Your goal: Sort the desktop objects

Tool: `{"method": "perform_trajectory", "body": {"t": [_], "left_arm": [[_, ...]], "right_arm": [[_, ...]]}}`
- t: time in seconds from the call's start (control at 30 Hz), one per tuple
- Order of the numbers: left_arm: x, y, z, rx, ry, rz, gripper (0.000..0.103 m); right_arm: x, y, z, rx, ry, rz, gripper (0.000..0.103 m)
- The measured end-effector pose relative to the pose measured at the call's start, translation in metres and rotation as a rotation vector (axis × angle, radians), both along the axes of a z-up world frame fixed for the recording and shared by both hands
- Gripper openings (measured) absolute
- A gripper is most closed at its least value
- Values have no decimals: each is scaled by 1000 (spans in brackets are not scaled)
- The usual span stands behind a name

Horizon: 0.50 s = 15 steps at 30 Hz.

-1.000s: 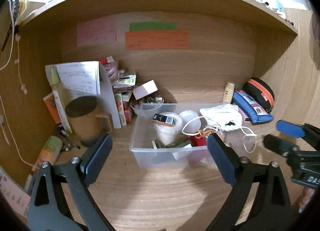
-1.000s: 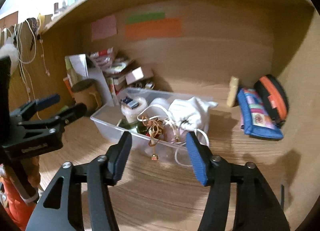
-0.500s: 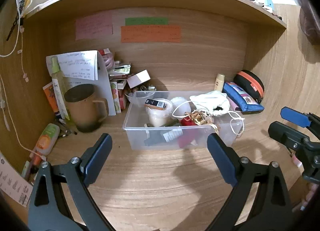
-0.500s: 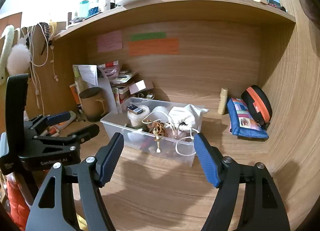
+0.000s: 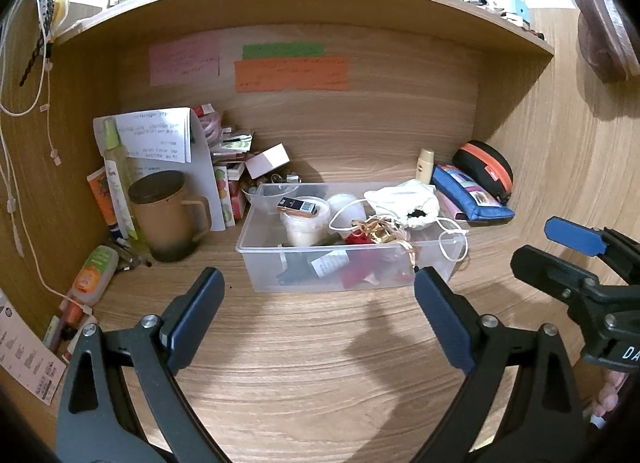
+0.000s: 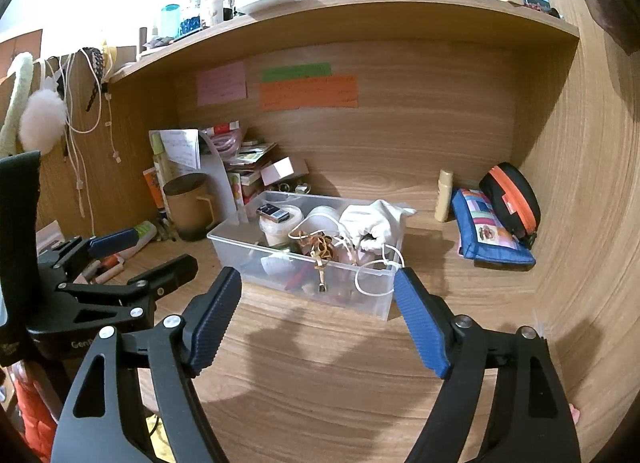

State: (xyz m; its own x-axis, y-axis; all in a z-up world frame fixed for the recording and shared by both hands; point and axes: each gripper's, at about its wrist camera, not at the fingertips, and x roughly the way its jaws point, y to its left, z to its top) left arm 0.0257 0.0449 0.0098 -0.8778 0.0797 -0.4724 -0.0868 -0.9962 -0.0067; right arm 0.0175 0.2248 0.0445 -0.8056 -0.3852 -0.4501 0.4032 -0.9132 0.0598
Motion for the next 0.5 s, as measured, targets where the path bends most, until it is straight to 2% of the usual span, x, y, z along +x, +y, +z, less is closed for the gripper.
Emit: {"method": "perform_trajectory", "body": {"t": [0.3,0.5], "left_arm": [[4,-2,4,17,14,4,97],[3,2,3,1,6,-3,97]], "right_arm": [[-2,0,-4,-7,-19,10,76],[-3,0,-4,-9,-22,14,76]]}}
